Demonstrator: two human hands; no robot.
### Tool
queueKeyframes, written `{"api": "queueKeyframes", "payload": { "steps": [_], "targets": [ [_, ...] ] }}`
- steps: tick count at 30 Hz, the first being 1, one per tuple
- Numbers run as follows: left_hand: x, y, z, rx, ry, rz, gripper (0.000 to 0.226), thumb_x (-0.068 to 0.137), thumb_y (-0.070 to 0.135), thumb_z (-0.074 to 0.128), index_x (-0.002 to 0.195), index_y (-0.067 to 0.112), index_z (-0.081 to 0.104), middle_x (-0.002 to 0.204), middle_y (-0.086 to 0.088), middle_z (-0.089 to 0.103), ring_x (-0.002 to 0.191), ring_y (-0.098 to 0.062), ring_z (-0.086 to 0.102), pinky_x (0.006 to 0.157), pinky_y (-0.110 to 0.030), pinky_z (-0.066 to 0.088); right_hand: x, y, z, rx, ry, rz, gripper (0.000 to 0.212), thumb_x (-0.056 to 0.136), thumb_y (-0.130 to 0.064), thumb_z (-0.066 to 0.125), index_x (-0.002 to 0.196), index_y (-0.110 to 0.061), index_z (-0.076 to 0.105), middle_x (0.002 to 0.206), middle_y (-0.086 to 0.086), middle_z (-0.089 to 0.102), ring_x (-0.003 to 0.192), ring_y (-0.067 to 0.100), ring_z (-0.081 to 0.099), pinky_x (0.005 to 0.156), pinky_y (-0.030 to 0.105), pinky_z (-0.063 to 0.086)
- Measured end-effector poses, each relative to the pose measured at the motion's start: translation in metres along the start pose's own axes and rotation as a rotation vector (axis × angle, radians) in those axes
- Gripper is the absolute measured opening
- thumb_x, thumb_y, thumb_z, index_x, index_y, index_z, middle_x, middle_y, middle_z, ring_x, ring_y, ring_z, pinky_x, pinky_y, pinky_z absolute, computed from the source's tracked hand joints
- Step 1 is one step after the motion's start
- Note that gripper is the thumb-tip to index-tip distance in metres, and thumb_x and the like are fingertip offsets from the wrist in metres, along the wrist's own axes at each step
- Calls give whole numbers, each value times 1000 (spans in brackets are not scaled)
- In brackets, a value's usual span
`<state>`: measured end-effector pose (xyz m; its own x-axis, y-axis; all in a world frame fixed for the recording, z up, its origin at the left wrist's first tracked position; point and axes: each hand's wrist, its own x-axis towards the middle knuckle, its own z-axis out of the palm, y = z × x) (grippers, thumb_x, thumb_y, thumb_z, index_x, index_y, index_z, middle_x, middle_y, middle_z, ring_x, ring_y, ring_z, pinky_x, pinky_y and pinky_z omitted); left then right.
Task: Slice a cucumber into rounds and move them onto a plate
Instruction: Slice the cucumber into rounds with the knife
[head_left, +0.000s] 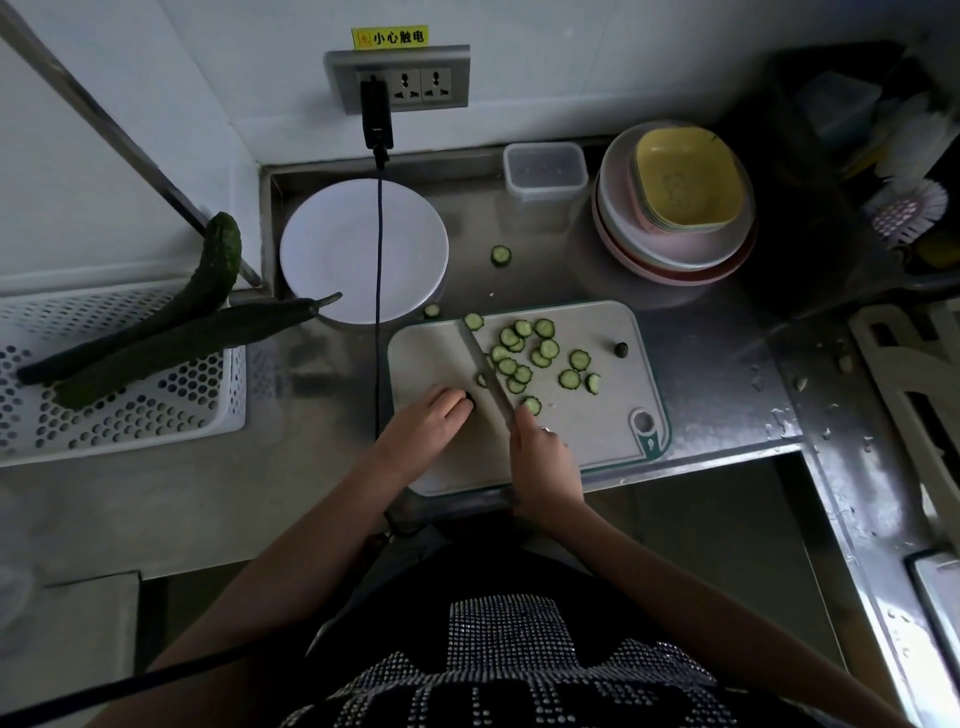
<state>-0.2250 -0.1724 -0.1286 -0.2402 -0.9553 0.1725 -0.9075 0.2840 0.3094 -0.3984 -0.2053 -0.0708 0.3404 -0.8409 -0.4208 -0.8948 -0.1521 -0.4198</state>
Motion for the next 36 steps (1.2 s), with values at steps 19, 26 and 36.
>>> {"api": "queueKeyframes", "payload": {
  "steps": [19,26,36],
  "targets": [
    [2,1,2,13,11,-25,32,72,-5,71,104,-2,64,99,-14,60,99,-26,50,70,-40,56,-1,-1,3,-47,-9,-118,18,103,-26,33,103,-10,41,82,21,64,74,41,61,56,36,38],
    [4,5,-5,22,36,18,36,59,-12,74,92,-3,67,95,-15,63,96,-24,48,62,-33,57,4,5,9,-59,-80,-77,8,101,-21,36,104,-14,38,85,20,64,78,40,62,64,42,49],
    [1,3,-6,16,10,-10,38,61,-12,74,97,-3,66,98,-15,62,98,-22,47,47,-34,54,0,8,-1,35,-22,-48,15,102,-26,35,101,-13,40,81,20,62,74,40,60,63,43,49]
  ]
}}
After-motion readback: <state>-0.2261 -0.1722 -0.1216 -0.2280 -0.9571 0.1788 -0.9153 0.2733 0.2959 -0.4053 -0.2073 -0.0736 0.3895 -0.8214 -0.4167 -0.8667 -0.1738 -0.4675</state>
